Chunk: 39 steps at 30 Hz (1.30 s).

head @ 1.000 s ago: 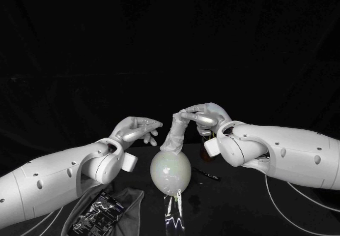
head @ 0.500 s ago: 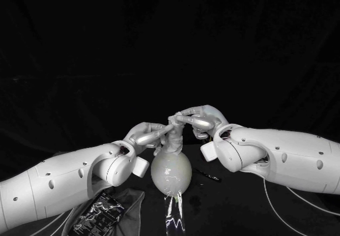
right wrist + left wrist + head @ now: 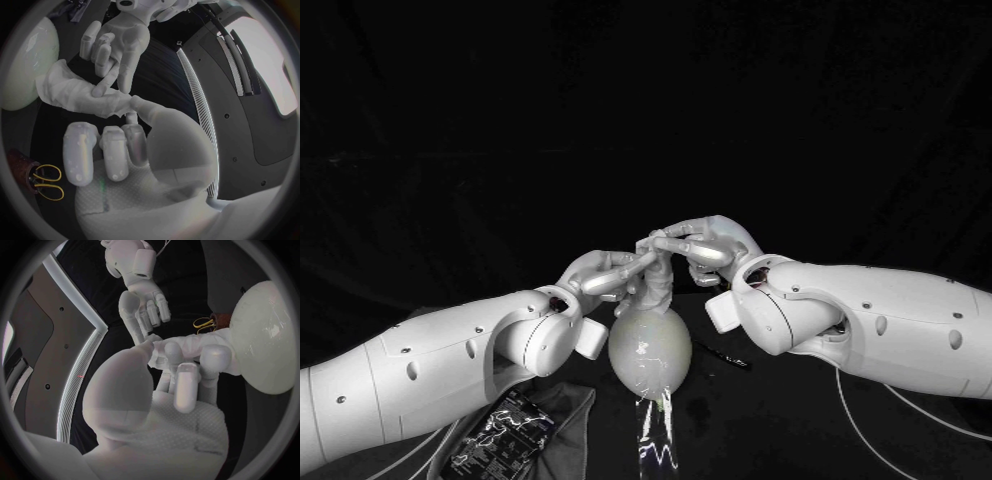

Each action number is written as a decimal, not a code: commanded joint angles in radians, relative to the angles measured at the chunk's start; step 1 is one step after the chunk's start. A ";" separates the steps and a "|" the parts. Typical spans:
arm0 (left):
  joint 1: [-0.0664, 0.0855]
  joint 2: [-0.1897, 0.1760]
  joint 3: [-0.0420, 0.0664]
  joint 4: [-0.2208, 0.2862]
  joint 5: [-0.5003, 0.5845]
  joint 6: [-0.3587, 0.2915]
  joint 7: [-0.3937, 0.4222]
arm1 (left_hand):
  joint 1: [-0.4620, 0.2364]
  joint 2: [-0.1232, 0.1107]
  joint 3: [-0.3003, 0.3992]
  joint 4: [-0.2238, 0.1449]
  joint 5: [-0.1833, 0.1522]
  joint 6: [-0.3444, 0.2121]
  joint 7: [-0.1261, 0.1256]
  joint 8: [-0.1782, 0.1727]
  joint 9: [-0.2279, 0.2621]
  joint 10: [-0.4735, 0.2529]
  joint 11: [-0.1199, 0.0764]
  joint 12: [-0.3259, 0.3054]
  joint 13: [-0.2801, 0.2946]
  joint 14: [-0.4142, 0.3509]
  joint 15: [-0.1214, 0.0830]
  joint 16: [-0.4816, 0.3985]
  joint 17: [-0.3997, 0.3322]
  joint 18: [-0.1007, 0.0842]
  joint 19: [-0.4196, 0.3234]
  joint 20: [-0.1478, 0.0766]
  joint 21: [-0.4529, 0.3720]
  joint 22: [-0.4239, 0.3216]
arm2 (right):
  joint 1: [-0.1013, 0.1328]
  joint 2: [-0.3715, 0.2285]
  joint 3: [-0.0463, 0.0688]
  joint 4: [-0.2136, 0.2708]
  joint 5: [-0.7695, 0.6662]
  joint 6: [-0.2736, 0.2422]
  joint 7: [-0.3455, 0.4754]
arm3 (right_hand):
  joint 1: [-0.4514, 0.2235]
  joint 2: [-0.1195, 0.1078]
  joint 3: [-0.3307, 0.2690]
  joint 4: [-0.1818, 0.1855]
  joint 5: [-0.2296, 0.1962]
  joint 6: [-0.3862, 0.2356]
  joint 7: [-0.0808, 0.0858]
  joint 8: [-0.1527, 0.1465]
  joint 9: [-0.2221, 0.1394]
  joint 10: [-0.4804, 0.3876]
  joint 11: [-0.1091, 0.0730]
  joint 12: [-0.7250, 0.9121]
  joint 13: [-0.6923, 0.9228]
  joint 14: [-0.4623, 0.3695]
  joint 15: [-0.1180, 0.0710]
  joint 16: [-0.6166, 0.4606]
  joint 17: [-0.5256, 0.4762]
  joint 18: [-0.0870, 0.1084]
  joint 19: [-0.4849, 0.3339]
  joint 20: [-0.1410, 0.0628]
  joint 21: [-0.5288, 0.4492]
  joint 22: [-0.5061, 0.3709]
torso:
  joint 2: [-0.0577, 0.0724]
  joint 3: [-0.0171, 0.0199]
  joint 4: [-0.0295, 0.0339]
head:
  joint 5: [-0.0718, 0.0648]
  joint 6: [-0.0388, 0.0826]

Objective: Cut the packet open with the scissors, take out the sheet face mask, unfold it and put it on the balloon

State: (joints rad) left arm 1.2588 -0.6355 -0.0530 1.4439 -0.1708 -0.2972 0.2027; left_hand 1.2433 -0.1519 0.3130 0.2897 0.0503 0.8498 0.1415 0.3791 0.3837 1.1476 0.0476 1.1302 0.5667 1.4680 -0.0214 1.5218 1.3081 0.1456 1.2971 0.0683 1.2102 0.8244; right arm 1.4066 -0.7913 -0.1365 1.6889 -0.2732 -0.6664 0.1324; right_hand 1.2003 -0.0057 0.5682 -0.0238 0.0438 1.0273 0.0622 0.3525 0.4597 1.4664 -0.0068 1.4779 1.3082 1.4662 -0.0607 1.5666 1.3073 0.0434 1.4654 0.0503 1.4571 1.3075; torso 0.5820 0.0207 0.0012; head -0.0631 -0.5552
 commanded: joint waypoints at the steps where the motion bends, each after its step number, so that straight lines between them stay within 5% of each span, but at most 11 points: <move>1: 0.002 0.002 0.002 0.000 0.031 -0.023 0.009 | 0.006 -0.005 -0.016 0.000 -0.002 -0.018 0.002 -0.004 0.001 -0.001 0.012 0.011 0.018 0.050 0.008 0.007 0.083 -0.018 -0.005 0.005 0.006 0.005 | 0.000 -0.001 0.001 0.006 -0.008 0.001 0.001 | 0.004 0.008 0.005 -0.003 0.005 0.007 -0.001 0.076 0.103 0.062 -0.005 0.007 0.200 0.105 -0.007 0.004 0.264 -0.016 0.040 -0.004 0.006 0.227 | 0.000 -0.0002 0.0005 | 0.000 -0.001; 16: 0.002 0.005 0.002 0.006 0.039 -0.034 0.066 | 0.096 -0.047 -0.083 -0.021 -0.003 -0.014 0.001 0.012 0.012 0.011 0.012 0.055 0.100 0.051 0.011 0.008 0.093 -0.019 -0.017 0.011 0.032 0.036 | 0.000 0.012 0.000 0.001 0.008 -0.017 -0.015 | 0.004 0.012 0.008 -0.003 0.005 0.006 -0.001 0.077 0.104 0.062 -0.005 0.005 0.199 0.105 -0.007 0.004 0.264 -0.016 0.040 -0.004 0.006 0.227 | 0.000 0.0000 -0.0001 | 0.004 -0.003; 39: 0.002 0.023 0.002 -0.007 0.037 -0.070 0.061 | 0.141 0.006 -0.103 -0.012 -0.002 0.065 -0.019 0.030 0.013 0.024 -0.006 0.073 0.144 0.058 -0.002 0.013 0.118 -0.020 -0.024 0.002 0.048 0.054 | 0.000 0.028 -0.001 0.003 0.049 -0.005 -0.031 | 0.006 0.021 0.019 -0.011 0.005 0.003 -0.001 0.078 0.106 0.063 -0.005 0.005 0.199 0.105 -0.007 0.004 0.264 -0.018 0.045 -0.006 0.013 0.230 | 0.000 0.0001 -0.0004 | 0.008 0.000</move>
State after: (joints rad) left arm 1.2580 -0.6156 -0.0534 1.4369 -0.1373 -0.3523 0.2575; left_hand 1.3855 -0.1491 0.2085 0.2811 0.0501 0.9078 0.1201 0.4035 0.3957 1.1731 0.0470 1.1967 0.7089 1.4652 -0.0172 1.5288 1.3075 0.1384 1.2789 0.0716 1.2547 0.8780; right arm 1.4075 -0.7655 -0.1372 1.6883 -0.2338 -0.6847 0.1033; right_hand 1.2052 0.0058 0.5824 -0.0346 0.0457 1.0266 0.0621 0.3526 0.4597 1.4646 -0.0051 1.4798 1.3080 1.4668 -0.0612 1.5663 1.3073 0.0430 1.4625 0.0500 1.4657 1.3077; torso 0.5818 0.0208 0.0009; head -0.0564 -0.5561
